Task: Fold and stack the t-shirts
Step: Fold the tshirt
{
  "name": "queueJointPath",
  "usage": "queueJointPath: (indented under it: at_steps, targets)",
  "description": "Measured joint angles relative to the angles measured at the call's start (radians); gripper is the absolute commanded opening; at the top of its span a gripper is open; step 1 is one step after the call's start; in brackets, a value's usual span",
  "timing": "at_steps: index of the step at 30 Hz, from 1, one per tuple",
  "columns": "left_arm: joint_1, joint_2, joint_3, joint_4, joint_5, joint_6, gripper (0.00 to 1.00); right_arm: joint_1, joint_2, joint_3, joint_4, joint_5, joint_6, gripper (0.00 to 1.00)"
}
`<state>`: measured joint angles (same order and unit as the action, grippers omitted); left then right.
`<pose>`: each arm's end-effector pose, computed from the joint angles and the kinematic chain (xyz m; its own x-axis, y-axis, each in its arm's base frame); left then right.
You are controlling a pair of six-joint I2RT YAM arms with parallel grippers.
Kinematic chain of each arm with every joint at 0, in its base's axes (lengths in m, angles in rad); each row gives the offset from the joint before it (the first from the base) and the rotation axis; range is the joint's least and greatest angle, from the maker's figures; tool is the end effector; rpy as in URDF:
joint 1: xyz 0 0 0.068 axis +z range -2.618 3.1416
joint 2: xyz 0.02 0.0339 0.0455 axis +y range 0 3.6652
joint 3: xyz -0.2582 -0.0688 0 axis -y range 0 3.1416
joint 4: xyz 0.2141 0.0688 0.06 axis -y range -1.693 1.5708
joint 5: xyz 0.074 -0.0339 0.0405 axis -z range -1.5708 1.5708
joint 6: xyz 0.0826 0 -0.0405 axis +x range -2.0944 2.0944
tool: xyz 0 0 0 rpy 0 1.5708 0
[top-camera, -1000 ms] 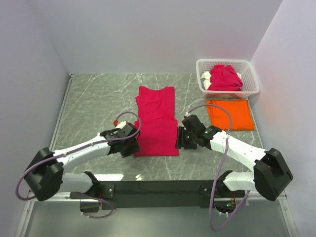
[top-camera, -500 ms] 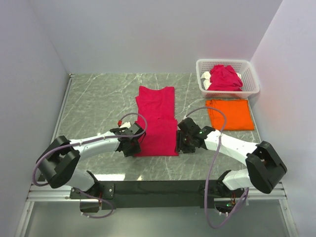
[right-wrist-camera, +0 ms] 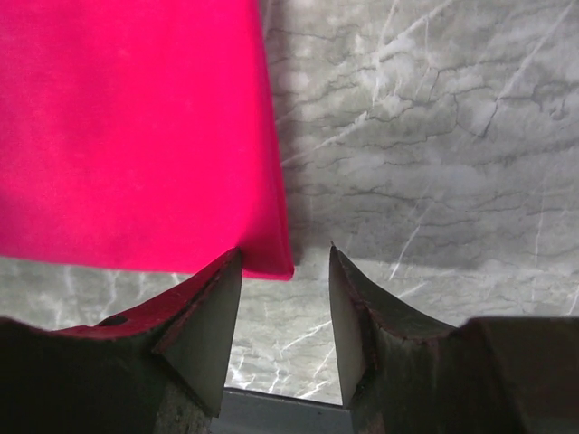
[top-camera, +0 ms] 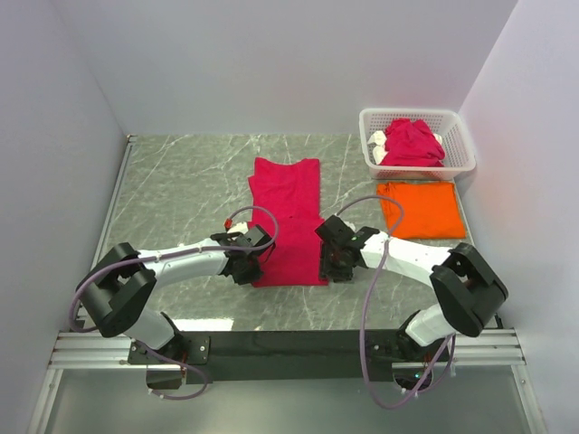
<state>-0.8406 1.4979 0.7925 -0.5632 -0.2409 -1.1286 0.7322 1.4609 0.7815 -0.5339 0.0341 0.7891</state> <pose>0.1808 -0.1724 0.1307 -0.8836 -0.3289 -0.3332 -0.2862 0.9427 -0.1715 0.1883 0.1655 0.1356 -0.9587 0.0920 -0.2692 0.0300 0.9737 0.2259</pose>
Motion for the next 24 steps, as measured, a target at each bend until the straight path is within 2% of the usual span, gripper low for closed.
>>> queueJointPath:
  at_steps: [11,14,24]
  targets:
    - [-0.001,-0.01,-0.007,0.002,0.007,-0.01,0.11,0.04,0.096,0.064,-0.065,0.026,0.043,0.41]
    - [-0.002,-0.021,-0.016,0.001,0.009,-0.013,0.09,0.043,0.104,0.069,-0.071,0.024,0.056,0.36]
    - [-0.003,-0.042,-0.026,-0.025,0.016,-0.018,0.01,0.045,0.113,0.068,-0.05,-0.028,0.085,0.0]
